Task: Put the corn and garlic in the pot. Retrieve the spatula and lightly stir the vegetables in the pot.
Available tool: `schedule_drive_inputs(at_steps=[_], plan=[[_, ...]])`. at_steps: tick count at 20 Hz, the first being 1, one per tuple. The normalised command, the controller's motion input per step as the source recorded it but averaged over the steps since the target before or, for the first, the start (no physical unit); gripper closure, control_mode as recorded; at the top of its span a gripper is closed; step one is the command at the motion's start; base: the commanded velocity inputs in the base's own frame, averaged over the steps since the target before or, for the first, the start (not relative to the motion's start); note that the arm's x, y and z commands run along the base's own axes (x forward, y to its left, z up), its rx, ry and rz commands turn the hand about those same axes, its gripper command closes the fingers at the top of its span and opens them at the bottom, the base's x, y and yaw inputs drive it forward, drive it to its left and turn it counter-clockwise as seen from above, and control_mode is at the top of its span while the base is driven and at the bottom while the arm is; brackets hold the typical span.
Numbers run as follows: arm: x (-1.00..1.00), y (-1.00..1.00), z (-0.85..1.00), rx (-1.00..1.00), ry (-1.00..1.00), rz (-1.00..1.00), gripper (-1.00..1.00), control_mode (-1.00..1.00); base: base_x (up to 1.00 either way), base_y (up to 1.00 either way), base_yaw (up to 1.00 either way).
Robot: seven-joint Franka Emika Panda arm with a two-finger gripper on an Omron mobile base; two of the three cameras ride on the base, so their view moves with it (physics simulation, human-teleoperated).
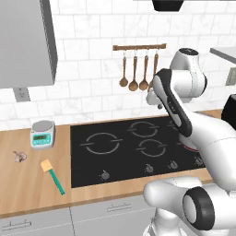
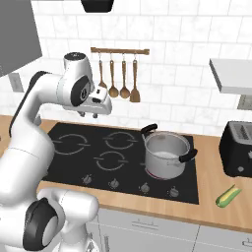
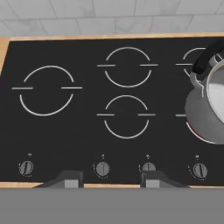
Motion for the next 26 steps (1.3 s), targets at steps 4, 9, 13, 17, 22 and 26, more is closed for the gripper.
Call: schedule_drive_inputs(at_steps=[4,9,13,17,22,26], plan=[[0.00,0.00,0.00,0.00,0.00,0.00,-1.00,1.00,0.00,-0.03,0.00],[0.00,0.00,0.00,0.00,0.00,0.00,-1.00,1.00,0.00,-0.61,-0.01],[0.00,0.00,0.00,0.00,0.00,0.00,-1.00,1.00,0.00,-0.86,-0.02],[0.00,0.00,0.00,0.00,0.00,0.00,-1.00,1.00,0.00,-0.75,-0.02],[0.00,-0.39,-0.02,0.01,0.01,-0.01,-1.00,-1.00,0.00,-0.10,0.00],[0.00,-0.94,-0.27,0.00,0.11,-0.10,-1.00,-1.00,0.00,0.00,0.00]])
